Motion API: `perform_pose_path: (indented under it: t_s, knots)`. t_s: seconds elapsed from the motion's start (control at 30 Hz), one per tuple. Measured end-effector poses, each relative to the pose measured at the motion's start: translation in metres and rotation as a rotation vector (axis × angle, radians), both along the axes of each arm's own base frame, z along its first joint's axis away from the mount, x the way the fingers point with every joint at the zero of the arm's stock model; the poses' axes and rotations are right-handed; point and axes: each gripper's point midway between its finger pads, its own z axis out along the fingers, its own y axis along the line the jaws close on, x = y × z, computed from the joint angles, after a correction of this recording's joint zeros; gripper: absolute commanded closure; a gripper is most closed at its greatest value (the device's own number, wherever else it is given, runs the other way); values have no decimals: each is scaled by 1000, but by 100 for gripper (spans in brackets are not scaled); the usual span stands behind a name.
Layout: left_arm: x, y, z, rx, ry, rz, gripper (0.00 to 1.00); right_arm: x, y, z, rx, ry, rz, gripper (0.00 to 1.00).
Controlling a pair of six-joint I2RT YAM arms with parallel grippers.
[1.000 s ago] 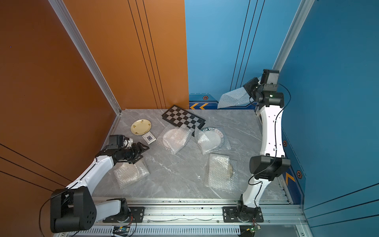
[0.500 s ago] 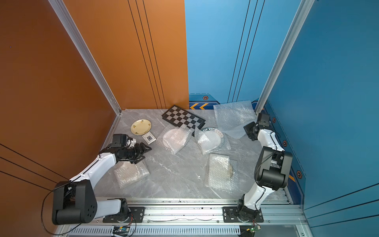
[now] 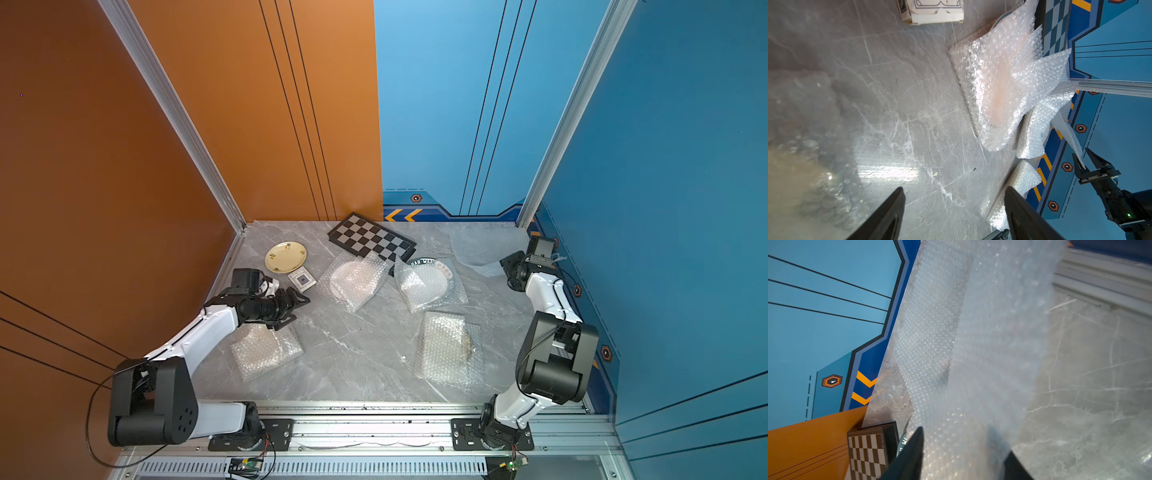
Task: Unpack dinner plates from bubble wrap
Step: Place the bubble wrap at the corner of the board, then move the bubble wrap to the center of the board.
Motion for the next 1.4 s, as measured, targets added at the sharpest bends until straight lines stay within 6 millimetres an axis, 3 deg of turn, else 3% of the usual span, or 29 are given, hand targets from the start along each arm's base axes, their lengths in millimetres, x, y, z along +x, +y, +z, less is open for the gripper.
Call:
perform_pose_path:
  t_s: [0.2,0.63,0.8,0.9,1.0,1.1,1.27,1.4]
  knots:
    - [-1,0,2,0,-4,0,23,-13,7,20,-24,-7,7,23]
    - [4,4,31,31,-76,-7,23,-101,37,75,-83,103,47,19]
    - [16,3,57,55,-137,-28,23,-118,62,106,-116,111,159,19]
    - [18,-10,70,64,-172,-72,23,-122,91,115,-114,124,283,19]
    - [16,-32,79,66,-199,-142,23,-128,128,109,-93,168,436,19]
    - [8,-55,80,65,-206,-210,23,-136,156,89,-67,246,552,19]
    - [-9,-86,76,61,-199,-309,23,-167,172,40,-19,408,628,19]
    - [-26,-98,59,56,-164,-353,23,-195,174,3,21,521,647,19]
